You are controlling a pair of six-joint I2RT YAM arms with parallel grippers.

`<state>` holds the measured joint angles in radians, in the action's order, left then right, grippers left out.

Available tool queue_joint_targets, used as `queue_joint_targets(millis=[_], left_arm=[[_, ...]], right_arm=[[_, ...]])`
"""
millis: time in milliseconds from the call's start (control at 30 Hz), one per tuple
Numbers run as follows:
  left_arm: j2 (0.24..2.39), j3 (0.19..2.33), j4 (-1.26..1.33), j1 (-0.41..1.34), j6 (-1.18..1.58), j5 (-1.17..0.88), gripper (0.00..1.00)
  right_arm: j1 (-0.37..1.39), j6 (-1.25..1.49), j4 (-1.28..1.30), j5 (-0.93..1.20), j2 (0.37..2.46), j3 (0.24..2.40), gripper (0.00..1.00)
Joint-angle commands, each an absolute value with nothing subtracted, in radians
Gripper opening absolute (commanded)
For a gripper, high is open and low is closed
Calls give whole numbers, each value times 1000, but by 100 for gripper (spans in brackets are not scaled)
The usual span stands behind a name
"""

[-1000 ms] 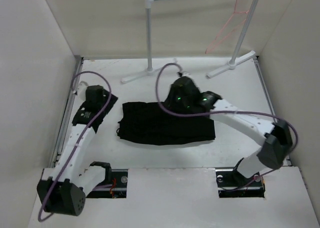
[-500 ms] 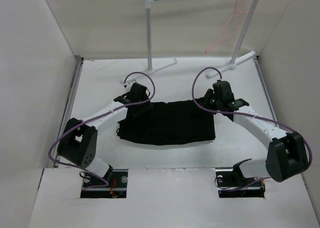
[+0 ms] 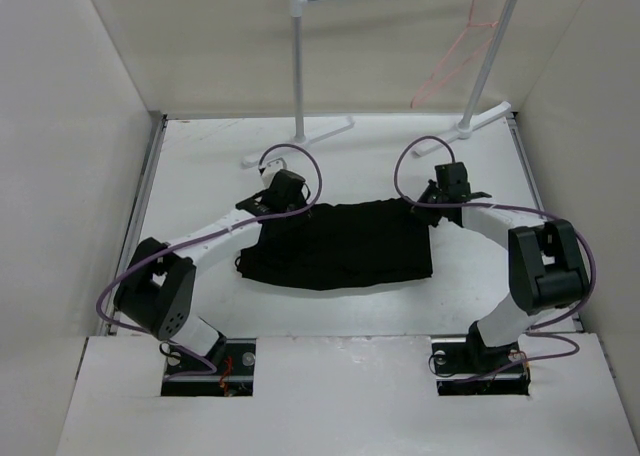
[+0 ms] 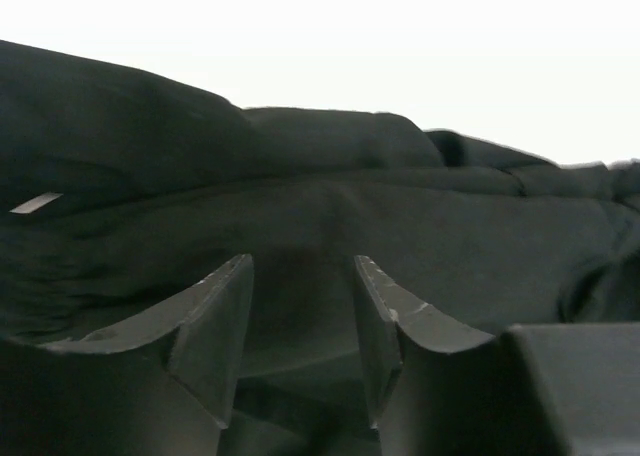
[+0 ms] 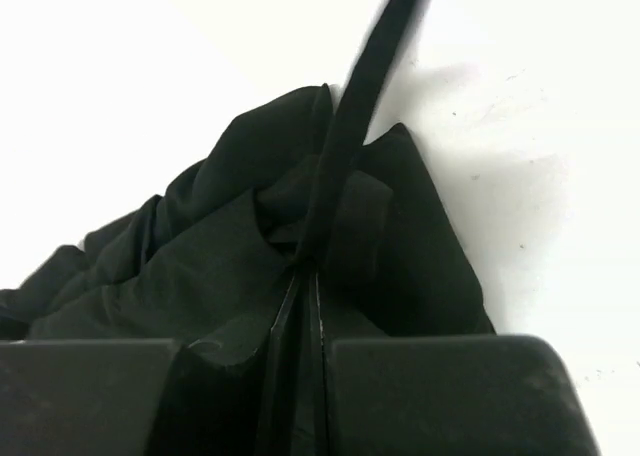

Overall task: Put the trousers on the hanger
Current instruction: Fold the trousers at the center of the board.

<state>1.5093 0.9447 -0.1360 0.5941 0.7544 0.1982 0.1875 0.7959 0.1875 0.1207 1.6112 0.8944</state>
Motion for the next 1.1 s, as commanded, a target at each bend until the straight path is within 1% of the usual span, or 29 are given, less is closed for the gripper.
queue_joint_targets(millis=[0,67,100,167,200,267,300,400,433,467,533,600,667,733,867,1067], left_arm=[[1399,946,-136,590,735,353,38],[1356,960,-138,599,721,332,28],[1350,971,-140,607,713,289,25],[1365,983,-144,620,719,168,21],[1380,983,-141,630,729,119,20],[1419,982,-130,654,736,60,19],[1440,979,-120,663,738,49,20],[1509,977,-80,660,738,-1,20],[1534,979,-60,656,738,-15,20],[1557,982,-43,651,738,-20,20],[1589,994,-28,640,735,-11,20],[1620,1008,-9,613,735,3,20],[1644,1019,5,596,733,3,21],[1675,1028,5,576,730,6,21],[1732,1029,9,538,729,24,21],[1753,1037,20,509,729,40,21]], right_arm=[[189,842,100,133,1609,936,14],[189,880,101,130,1603,943,15],[186,905,98,132,1594,942,18],[186,917,100,137,1563,940,31],[188,911,106,137,1537,939,39],[188,897,129,132,1470,925,48],[188,885,153,123,1416,908,50],[188,868,207,114,1307,852,52],[195,867,222,112,1272,823,51],[206,871,229,113,1240,790,47],[249,880,235,114,1192,727,34],[298,885,229,120,1187,675,25],[327,885,230,123,1212,649,20],[337,897,229,107,1220,611,17],[338,968,250,68,1149,508,14],[329,1040,354,41,1031,393,13]])
